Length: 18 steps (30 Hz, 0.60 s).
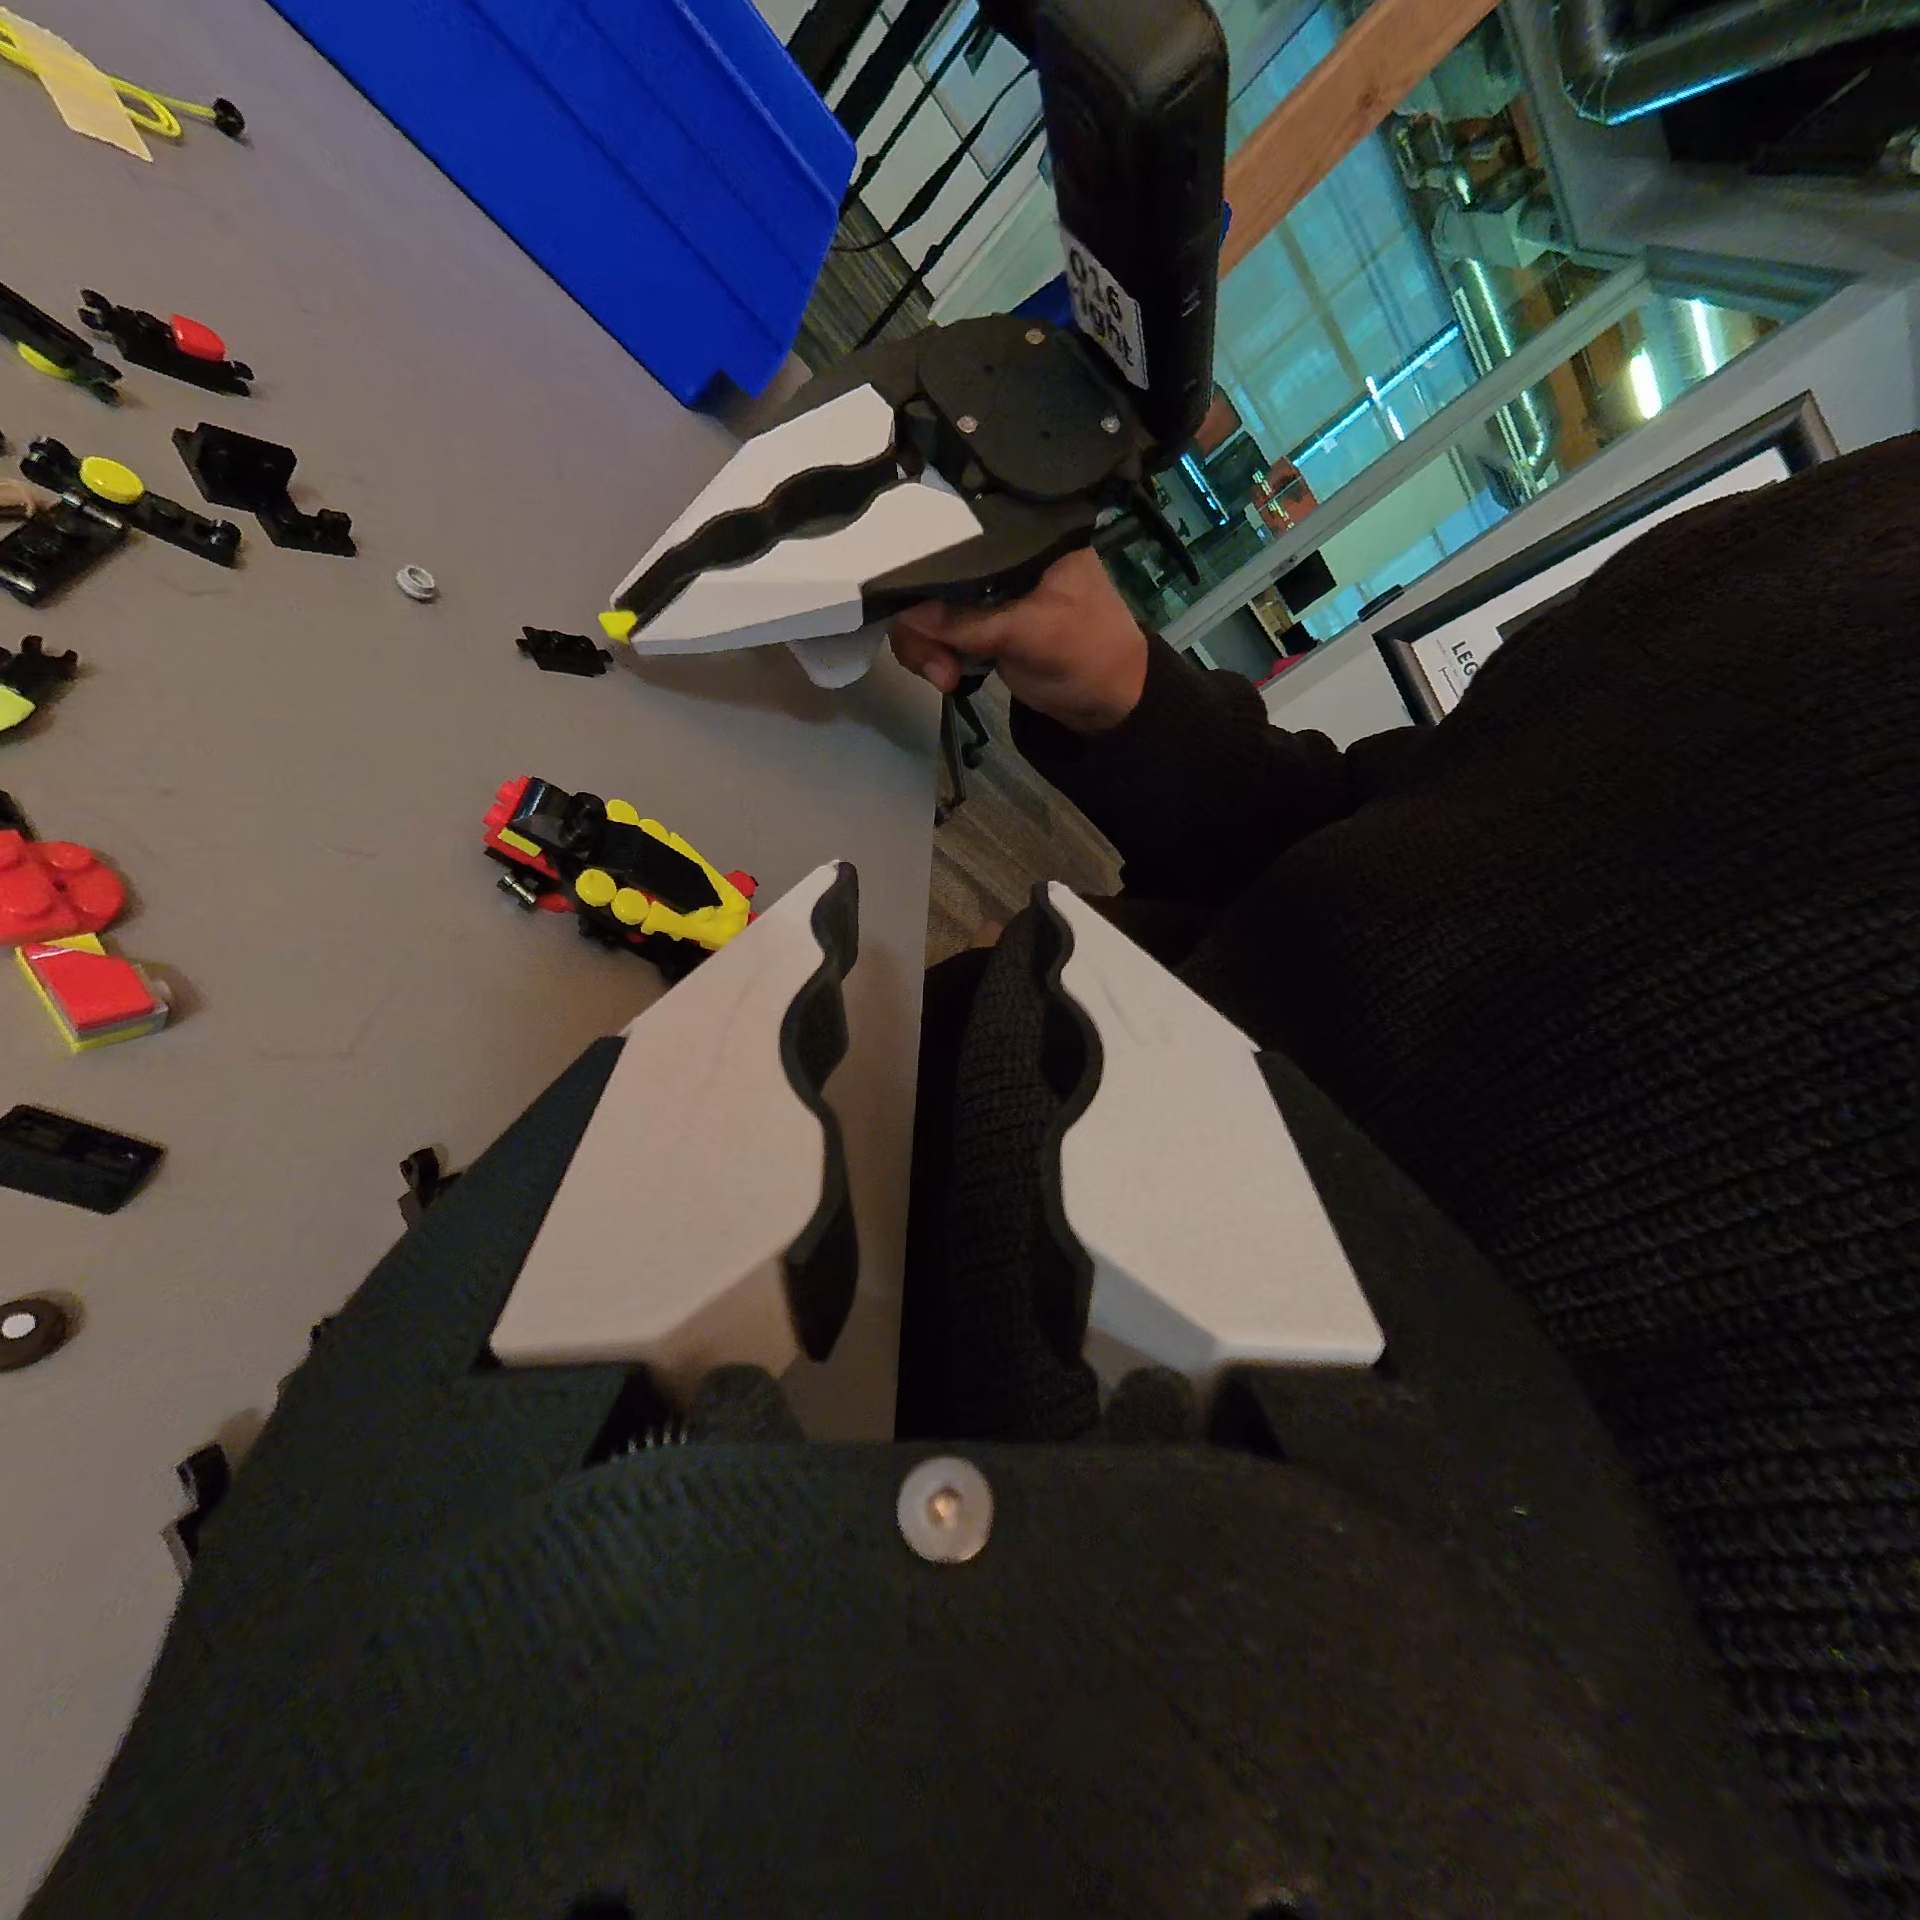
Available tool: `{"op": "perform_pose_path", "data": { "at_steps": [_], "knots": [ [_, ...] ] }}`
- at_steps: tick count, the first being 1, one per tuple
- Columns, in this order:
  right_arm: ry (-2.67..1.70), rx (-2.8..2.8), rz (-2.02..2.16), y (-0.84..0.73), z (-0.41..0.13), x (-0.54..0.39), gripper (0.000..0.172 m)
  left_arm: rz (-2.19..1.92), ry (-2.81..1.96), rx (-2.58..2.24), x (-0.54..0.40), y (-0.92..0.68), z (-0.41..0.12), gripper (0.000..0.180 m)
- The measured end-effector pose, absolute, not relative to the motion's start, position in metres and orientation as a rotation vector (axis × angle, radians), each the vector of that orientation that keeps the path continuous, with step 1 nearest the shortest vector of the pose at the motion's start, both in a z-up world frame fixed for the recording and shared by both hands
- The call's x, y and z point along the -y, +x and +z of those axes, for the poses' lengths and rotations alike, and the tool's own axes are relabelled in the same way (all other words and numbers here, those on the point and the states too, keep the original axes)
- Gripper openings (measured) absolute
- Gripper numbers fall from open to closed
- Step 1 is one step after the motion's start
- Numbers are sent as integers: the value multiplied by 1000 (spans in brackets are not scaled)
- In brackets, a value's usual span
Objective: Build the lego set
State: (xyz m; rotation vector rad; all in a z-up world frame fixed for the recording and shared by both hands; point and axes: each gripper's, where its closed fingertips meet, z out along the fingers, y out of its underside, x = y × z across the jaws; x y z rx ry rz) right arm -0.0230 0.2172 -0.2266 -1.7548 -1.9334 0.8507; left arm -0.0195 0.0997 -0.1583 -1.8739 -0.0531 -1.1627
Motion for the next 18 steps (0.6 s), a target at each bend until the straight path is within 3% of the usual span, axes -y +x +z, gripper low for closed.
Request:
{"op": "perform_pose_path", "data": {
  "at_steps": [18],
  "knots": [
    [-1778,2142,632,-28,-233,-218,6,-1163,-1873,59,-100,-21,-158,30]
  ]
}}
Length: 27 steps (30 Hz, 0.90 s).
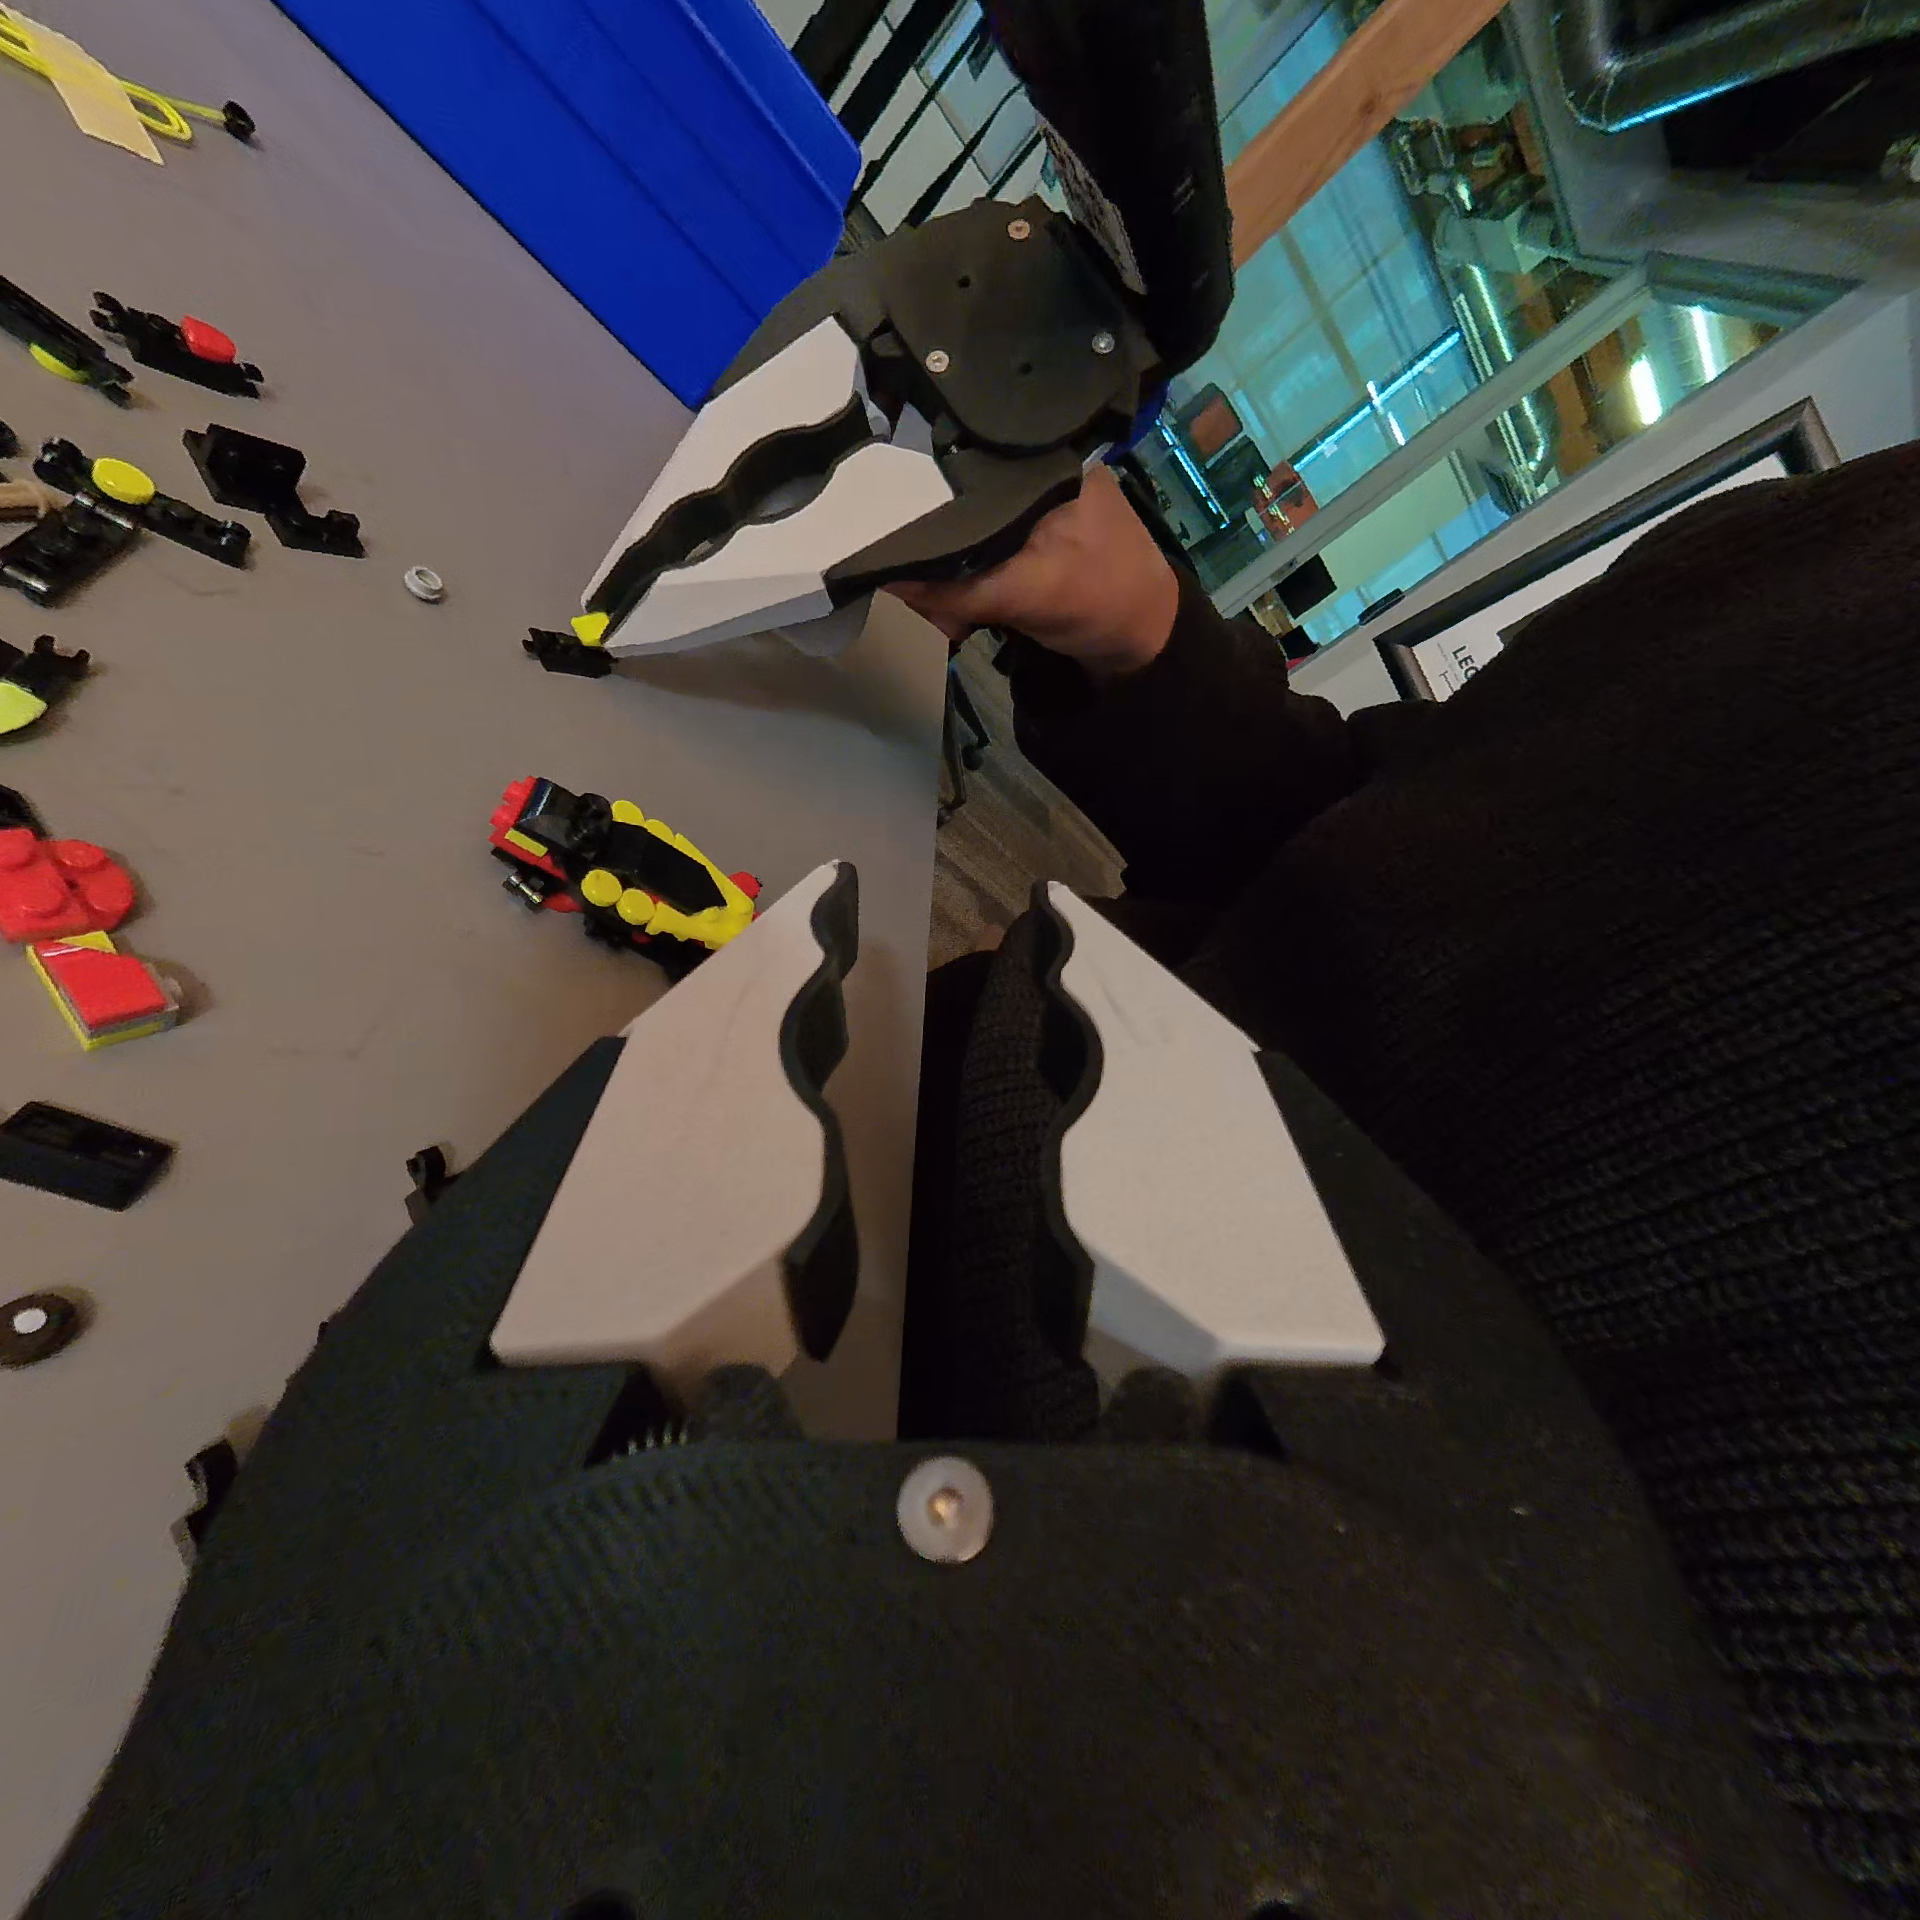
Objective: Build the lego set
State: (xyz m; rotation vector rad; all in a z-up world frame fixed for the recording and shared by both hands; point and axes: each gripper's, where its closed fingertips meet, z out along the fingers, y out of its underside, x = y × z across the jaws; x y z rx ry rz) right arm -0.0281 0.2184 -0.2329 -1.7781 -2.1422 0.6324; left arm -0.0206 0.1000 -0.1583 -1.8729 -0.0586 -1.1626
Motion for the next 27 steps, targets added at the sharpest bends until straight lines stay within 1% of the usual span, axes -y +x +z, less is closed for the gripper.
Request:
{"op": "perform_pose_path", "data": {
  "at_steps": [15,27],
  "knots": [
    [-1871,2147,627,-26,-234,-216,5,-1174,-1869,72,-101,-22,-159,30],
    [-1861,2181,494,-24,-236,-216,6,-1178,-1869,76,-101,-22,-159,30]
  ]
}}
